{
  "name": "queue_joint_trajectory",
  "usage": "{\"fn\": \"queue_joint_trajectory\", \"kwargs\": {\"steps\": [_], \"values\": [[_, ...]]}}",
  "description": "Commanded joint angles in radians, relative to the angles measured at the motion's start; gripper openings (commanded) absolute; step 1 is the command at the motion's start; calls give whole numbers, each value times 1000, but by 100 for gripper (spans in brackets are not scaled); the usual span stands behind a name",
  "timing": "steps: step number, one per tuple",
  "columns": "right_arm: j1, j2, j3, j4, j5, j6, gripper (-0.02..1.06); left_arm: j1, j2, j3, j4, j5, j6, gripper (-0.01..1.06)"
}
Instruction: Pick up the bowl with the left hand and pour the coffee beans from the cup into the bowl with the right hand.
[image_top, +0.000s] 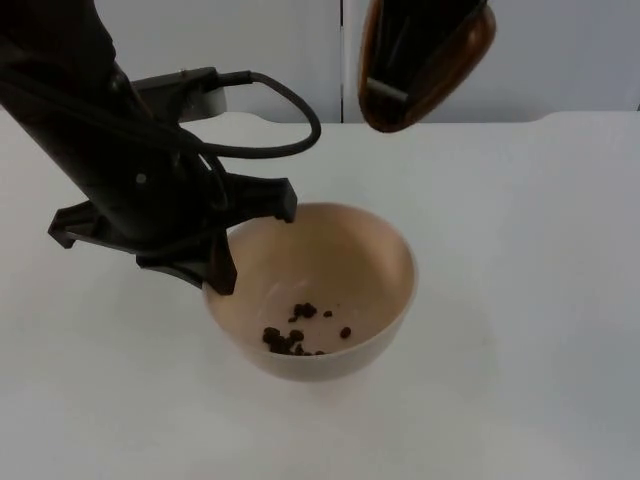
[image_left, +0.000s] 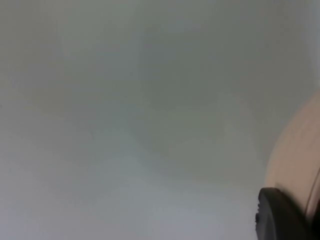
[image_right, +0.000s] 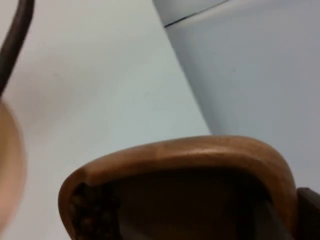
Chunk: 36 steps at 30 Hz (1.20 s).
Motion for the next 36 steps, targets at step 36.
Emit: {"fn": "queue_joint_trajectory", "kwargs": {"steps": [36], "values": [[-474, -10, 0, 1018, -167, -359, 0, -5, -13, -8, 14, -19, -3, 0]]}}
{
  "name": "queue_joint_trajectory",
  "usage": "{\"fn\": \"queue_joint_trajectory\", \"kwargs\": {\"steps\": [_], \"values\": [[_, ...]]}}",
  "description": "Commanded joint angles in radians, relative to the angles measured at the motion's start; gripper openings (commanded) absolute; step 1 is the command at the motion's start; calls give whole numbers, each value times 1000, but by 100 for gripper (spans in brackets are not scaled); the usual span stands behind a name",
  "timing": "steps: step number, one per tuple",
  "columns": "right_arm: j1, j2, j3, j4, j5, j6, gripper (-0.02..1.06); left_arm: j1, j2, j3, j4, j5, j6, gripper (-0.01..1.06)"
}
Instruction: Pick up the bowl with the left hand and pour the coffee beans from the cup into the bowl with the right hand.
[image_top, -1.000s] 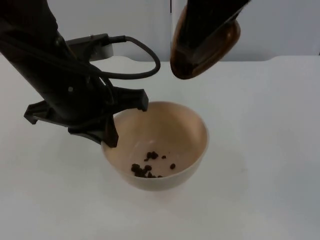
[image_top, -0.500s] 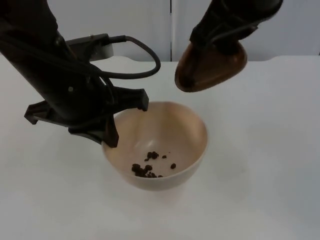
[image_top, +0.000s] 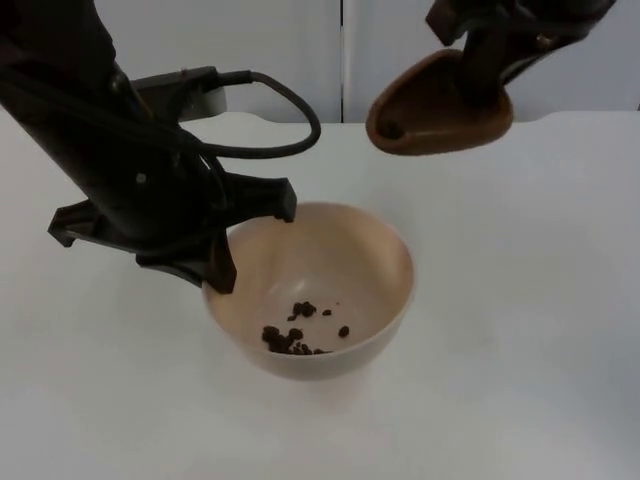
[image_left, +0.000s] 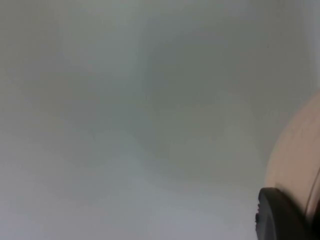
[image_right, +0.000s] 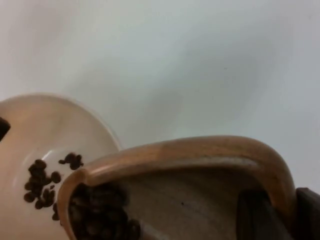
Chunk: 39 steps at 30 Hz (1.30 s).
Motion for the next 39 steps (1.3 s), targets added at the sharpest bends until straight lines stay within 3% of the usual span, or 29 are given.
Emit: {"fn": "queue_joint_trajectory", "kwargs": {"steps": [1, 6, 11, 15, 20, 26, 30, 39], "values": [[-13, -10, 0, 18, -14, -12, 0, -5, -13, -8, 9, -13, -3, 0], [-32, -10, 0, 17, -23, -12, 0, 10, -13, -8, 9, -17, -3, 0], [-44, 1, 5, 30, -51, -12, 0, 81, -13, -8, 4, -13, -3, 0], [-73, 30, 58, 26, -121, 25, 0, 181, -11, -8, 2, -34, -3, 0], [-102, 86, 112, 29, -195, 79, 0, 227, 21, -9, -9, -75, -3, 0], [-102, 153, 162, 54, -330, 147, 0, 227, 113, -9, -12, -143, -3, 0], [-102, 195, 164, 54, -348, 172, 0, 227, 160, -14, -17, -181, -3, 0], [-102, 284, 170, 54, -369, 187, 0, 227, 245, -82, -19, -181, -3, 0]]}}
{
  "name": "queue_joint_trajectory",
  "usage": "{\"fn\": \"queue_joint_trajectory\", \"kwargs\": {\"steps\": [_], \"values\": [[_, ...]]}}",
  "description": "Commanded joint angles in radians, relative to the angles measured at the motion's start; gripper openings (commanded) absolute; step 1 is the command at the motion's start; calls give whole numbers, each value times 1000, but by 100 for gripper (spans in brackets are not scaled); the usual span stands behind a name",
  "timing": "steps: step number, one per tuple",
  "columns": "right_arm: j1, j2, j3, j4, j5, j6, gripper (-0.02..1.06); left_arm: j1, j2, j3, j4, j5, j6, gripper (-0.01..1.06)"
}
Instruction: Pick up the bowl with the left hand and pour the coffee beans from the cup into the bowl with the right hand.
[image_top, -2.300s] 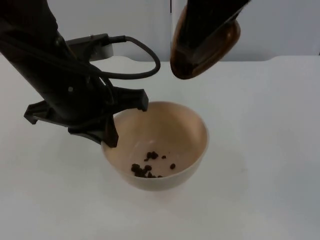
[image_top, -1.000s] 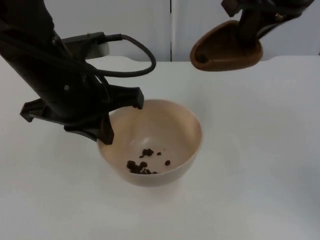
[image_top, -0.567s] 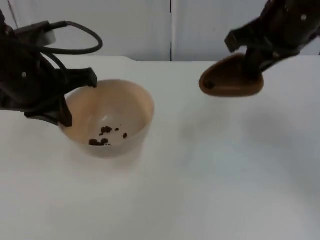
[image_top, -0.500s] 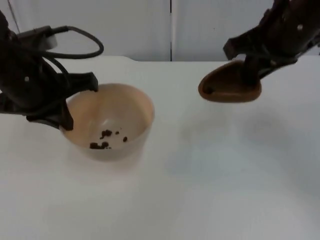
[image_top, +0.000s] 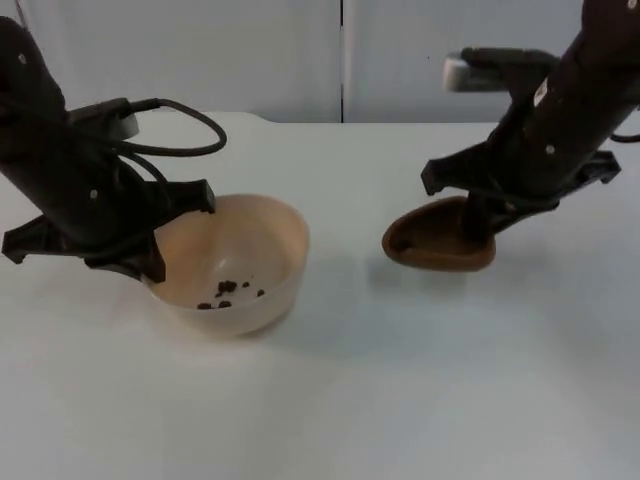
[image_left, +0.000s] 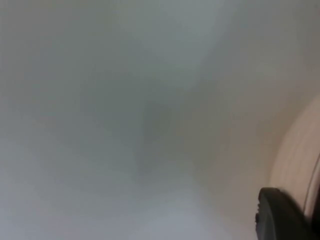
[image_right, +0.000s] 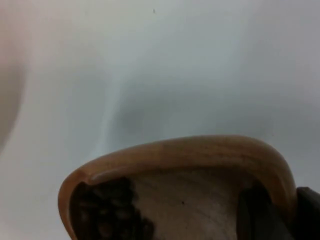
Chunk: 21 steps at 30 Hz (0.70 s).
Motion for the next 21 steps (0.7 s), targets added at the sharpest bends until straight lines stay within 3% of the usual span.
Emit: {"fn": "queue_joint_trajectory", "kwargs": {"steps": [1, 9, 21], "values": [[-3, 9, 9, 6, -29, 3, 0, 2, 21, -12, -6, -15, -3, 0], [-3, 68, 37, 2, -116, 59, 0, 2, 42, -16, -3, -21, -3, 0], [-3, 127, 39, 2, -116, 65, 0, 2, 41, -16, -5, 21, -3, 0]]}}
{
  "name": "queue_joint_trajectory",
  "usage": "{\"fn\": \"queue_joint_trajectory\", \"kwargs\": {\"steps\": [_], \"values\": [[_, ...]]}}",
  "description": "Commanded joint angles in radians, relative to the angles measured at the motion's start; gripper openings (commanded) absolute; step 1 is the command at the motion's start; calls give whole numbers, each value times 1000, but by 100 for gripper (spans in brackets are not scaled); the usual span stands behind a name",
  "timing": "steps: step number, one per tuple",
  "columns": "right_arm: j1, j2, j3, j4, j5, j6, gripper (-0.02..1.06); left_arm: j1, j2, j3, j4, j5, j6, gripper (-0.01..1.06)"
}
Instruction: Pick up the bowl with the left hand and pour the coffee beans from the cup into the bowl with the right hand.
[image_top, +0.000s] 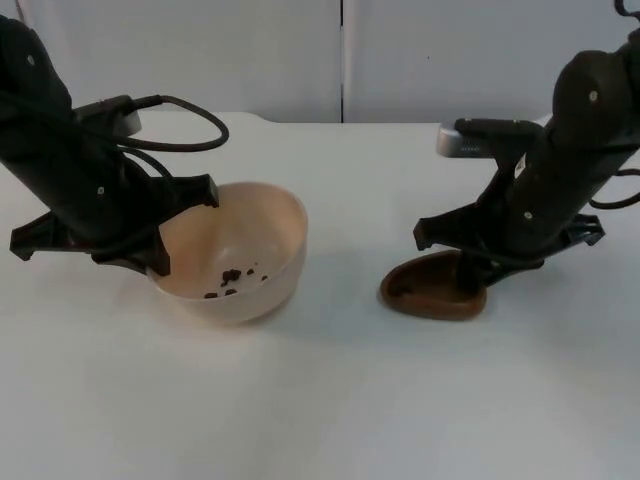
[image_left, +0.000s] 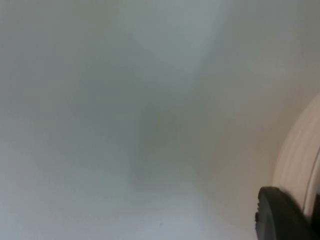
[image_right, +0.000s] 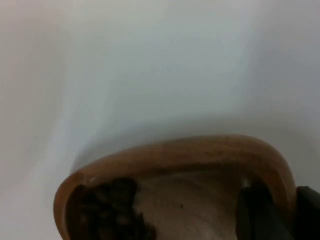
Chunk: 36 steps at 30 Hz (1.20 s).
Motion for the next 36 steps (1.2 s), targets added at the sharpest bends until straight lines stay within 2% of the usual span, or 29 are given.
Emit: {"fn": "queue_joint_trajectory", "kwargs": {"steps": [1, 8, 16, 24, 27, 28, 29, 30, 32, 33, 36], "values": [[-3, 6, 6, -2, 0, 3, 0, 2, 17, 4, 11, 34, -1, 0], [-3, 9, 6, -2, 11, 3, 0, 2, 17, 4, 20, 37, 2, 0], [-3, 9, 6, -6, 78, 3, 0, 2, 17, 4, 20, 37, 2, 0], [-3, 9, 6, -8, 80, 3, 0, 2, 17, 4, 14, 37, 2, 1], [-3, 9, 6, -8, 75, 3, 11, 2, 17, 4, 12, 39, 4, 11], [-3, 9, 6, -8, 75, 3, 11, 2, 17, 4, 12, 39, 4, 11], [-3, 9, 6, -8, 76, 3, 16, 2, 17, 4, 12, 39, 4, 18], [-3, 9, 6, -8, 74, 3, 28, 2, 15, 4, 12, 39, 6, 29], [-3, 9, 6, -8, 69, 3, 43, 2, 10, 4, 12, 32, 6, 48], [-3, 9, 6, -8, 69, 3, 43, 2, 10, 4, 12, 32, 6, 48], [-3, 9, 6, 0, 48, 3, 62, 2, -14, 4, 10, 18, 6, 68]]}}
